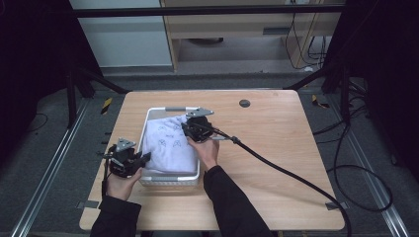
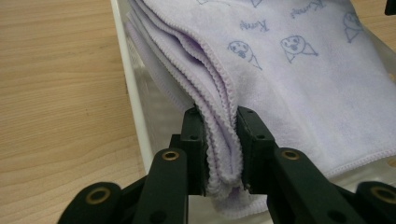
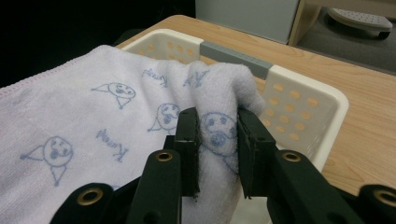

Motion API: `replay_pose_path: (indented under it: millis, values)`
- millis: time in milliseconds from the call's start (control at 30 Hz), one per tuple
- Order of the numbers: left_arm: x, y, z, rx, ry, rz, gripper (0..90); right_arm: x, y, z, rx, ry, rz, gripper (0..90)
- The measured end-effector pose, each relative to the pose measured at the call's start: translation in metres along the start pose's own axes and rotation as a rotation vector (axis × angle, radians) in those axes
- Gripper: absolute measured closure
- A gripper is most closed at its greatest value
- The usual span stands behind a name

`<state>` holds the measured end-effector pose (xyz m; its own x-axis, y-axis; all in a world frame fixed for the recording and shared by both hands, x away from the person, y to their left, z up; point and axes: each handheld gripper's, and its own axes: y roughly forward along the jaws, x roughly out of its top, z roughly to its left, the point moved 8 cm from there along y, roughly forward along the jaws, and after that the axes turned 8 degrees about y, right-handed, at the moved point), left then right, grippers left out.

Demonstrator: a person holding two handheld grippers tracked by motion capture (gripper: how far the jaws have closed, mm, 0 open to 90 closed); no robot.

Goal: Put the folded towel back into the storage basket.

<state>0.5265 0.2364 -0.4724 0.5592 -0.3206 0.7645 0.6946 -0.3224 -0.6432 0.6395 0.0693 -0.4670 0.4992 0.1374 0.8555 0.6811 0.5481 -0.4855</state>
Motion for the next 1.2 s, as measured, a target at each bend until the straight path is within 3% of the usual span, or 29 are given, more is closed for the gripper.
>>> replay_pose_path:
  millis: [100,567,767,900,1200]
  values:
    - [-0.003,0.005,-0.001,-0.002,0.003,0.014,73.0,0.000,0.003,-0.002,0.005,0.020,0.012,72.0]
    - [-0.008,0.012,0.000,0.003,0.002,0.047,72.2,-0.013,0.009,-0.003,-0.022,-0.019,0.053,70.9]
    - [-0.011,0.015,0.001,0.003,-0.011,0.064,66.7,-0.018,0.012,-0.005,-0.027,-0.044,0.093,65.8]
    - [-0.008,0.011,0.003,0.019,-0.012,0.039,64.4,-0.019,0.011,-0.007,-0.041,-0.078,0.085,61.5]
    - [0.000,0.000,0.001,0.010,-0.017,-0.015,61.1,-0.005,-0.006,-0.004,-0.021,-0.077,0.027,46.6]
